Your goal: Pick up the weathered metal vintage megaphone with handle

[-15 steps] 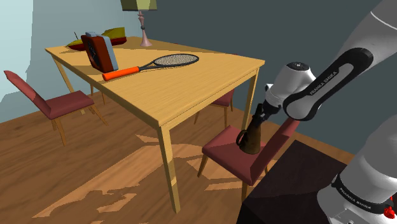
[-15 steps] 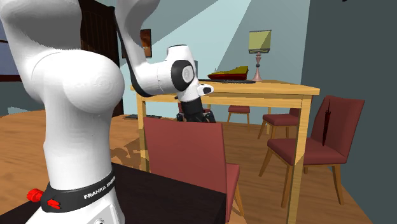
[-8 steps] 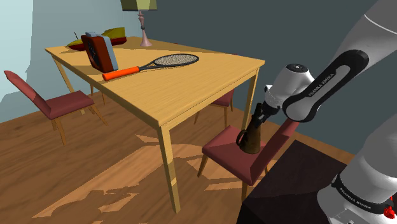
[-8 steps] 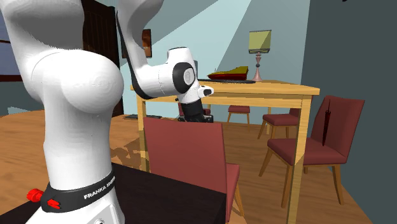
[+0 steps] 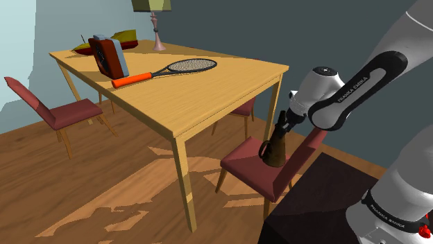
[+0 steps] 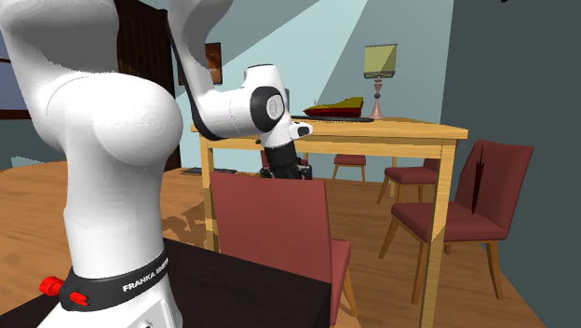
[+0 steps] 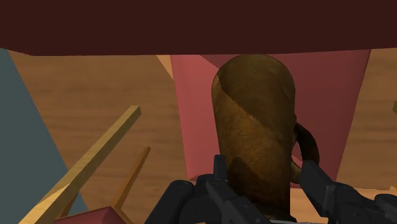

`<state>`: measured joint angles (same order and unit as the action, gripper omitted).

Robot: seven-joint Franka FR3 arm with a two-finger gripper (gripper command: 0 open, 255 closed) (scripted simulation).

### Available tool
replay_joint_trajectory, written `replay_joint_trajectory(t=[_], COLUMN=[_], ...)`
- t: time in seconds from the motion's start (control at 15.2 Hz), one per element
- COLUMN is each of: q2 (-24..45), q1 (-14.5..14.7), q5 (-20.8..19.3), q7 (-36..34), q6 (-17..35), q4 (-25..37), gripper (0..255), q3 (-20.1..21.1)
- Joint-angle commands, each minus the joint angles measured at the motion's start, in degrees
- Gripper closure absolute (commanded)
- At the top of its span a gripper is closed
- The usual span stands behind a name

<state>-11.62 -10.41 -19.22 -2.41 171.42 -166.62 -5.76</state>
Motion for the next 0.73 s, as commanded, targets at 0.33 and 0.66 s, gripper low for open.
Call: replay_joint_trajectory(t=[0.33, 0.66], q2=[-7.8, -12.6], q1=[2.9, 4.0], q5=[3.5, 4.9], q7=[3.1, 4.2], q6=[-8.3, -14.1], q4=[0.5, 1.5], gripper=[255, 255], q3=[-1.9, -2.3])
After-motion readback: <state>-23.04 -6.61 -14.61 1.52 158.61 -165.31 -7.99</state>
